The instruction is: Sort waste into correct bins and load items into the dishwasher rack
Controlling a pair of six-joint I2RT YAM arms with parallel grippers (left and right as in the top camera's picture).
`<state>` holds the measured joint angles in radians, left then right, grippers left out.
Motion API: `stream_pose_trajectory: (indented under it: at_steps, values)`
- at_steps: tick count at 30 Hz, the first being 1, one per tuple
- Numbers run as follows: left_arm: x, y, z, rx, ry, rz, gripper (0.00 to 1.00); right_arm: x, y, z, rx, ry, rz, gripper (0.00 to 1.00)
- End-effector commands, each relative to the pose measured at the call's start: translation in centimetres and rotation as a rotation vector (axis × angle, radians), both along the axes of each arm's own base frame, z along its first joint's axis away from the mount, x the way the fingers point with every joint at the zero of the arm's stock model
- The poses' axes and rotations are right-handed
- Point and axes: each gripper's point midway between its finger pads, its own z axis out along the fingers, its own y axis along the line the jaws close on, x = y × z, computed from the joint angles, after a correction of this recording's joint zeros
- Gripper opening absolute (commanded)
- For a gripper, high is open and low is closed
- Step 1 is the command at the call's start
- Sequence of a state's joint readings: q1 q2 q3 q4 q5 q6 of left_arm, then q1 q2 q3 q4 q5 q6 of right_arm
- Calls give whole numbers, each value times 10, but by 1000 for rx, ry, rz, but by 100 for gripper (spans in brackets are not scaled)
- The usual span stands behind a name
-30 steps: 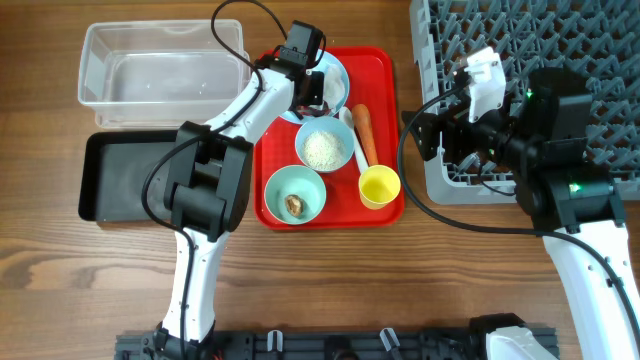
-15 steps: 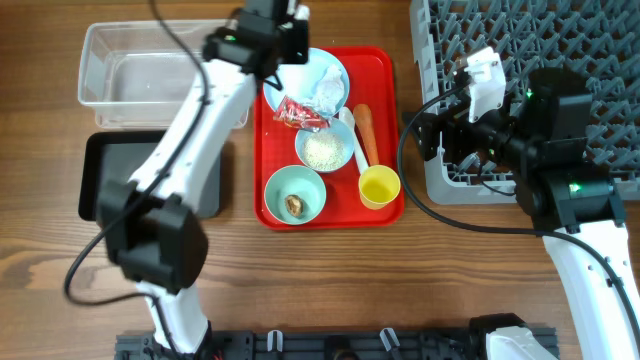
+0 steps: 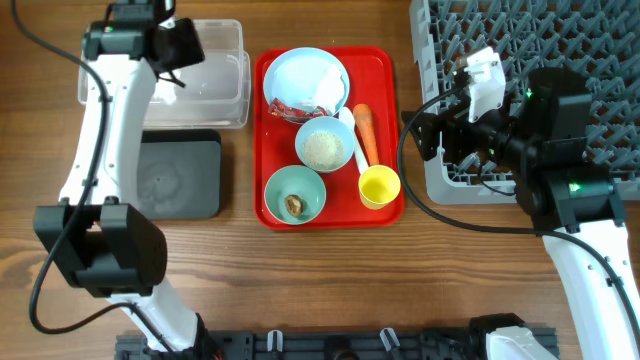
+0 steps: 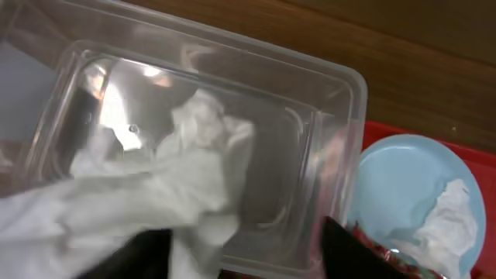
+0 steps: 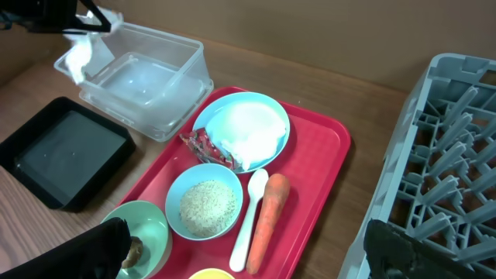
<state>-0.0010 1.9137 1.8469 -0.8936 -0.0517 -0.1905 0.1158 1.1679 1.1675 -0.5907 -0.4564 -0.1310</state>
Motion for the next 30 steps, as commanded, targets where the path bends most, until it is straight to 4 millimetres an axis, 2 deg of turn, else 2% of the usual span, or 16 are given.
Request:
stream_pose_trajectory:
  at_steps: [1,3,5,7,10,13,15,18,20,22,24,27,30]
  values:
    - [16,6,-35,-10,37,12,90,2,3,2,20,9,12,100]
    - [23,4,-52,-14,55,9,99,3,3,1,20,15,11,100]
    - [25,-2,-56,-32,58,-8,99,2,3,1,19,16,12,100]
    - [28,-10,-52,-34,39,-33,99,3,3,1,19,15,12,100]
    - [33,-34,-36,-34,-14,-78,99,3,3,1,20,15,11,100]
    - [28,-78,-27,-20,-31,-226,99,3,3,1,19,15,11,100]
    - [21,-121,-27,12,-33,-376,96,3,3,1,19,15,11,100]
    - [12,-166,-34,47,-33,-513,96,2,3,0,19,20,11,100]
    - [14,-192,-54,60,-28,-583,97,2,3,0,19,20,12,100]
    - [16,-205,-74,71,-9,-620,97,2,3,-1,22,27,9,100]
    - [13,-221,-109,77,46,-654,97,1,3,-4,30,46,2,100]
    - [9,-231,-137,80,89,-676,96,1,3,-7,28,58,2,100]
    - [4,-237,-156,83,124,-690,95,2,3,-10,27,69,1,100]
